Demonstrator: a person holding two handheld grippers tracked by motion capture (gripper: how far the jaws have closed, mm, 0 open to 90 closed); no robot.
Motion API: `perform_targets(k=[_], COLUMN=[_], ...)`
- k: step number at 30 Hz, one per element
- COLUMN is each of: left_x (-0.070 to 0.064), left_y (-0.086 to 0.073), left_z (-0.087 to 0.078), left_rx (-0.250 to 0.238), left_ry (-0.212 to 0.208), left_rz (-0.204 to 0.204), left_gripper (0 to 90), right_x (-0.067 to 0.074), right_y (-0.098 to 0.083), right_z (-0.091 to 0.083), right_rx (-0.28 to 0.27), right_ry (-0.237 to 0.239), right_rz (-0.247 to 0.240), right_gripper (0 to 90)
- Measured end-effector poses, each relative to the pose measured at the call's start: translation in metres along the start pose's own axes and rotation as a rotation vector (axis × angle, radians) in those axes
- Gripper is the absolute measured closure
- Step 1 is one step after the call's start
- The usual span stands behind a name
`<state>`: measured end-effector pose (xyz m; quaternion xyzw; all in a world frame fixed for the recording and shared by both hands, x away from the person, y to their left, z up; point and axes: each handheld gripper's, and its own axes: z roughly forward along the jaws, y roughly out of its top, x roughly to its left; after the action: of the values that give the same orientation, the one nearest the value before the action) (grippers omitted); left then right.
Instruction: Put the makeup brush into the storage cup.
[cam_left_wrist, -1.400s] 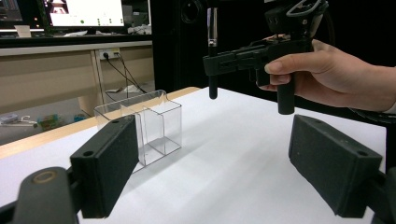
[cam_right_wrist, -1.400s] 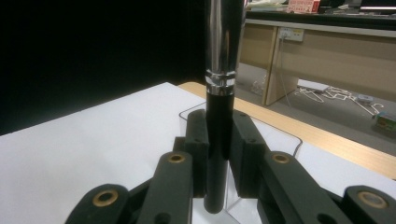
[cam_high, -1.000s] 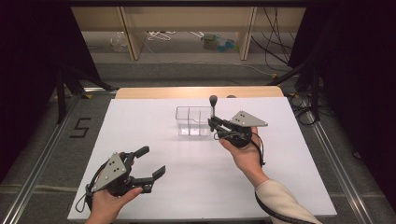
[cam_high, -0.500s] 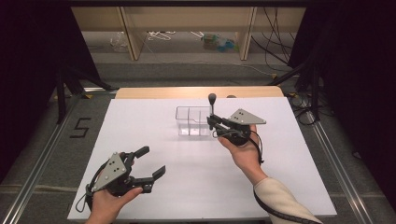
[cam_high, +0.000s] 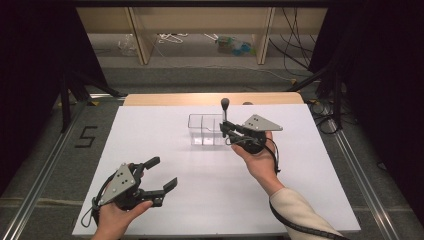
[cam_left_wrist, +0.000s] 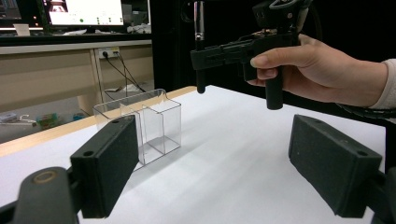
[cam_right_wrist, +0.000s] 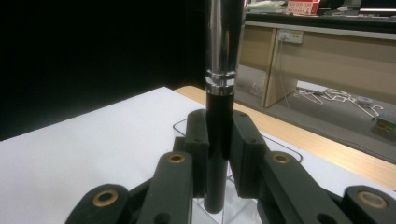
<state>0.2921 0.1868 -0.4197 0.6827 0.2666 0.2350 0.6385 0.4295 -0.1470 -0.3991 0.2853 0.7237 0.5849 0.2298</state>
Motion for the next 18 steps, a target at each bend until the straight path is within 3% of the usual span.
perform_targets(k=[18], left_x=[-0.0003], left_y=[-0.0005], left_z=[-0.0006], left_rx=[0.001], left_ry=[0.002], left_rz=[-0.006], left_gripper=[16.0], right_x=[-0.0041], right_y=[0.0029], right_z=[0.0056], right_rx=[-0.005], right_ry=[-0.009], right_rz=[0.003], right_gripper=[79.4])
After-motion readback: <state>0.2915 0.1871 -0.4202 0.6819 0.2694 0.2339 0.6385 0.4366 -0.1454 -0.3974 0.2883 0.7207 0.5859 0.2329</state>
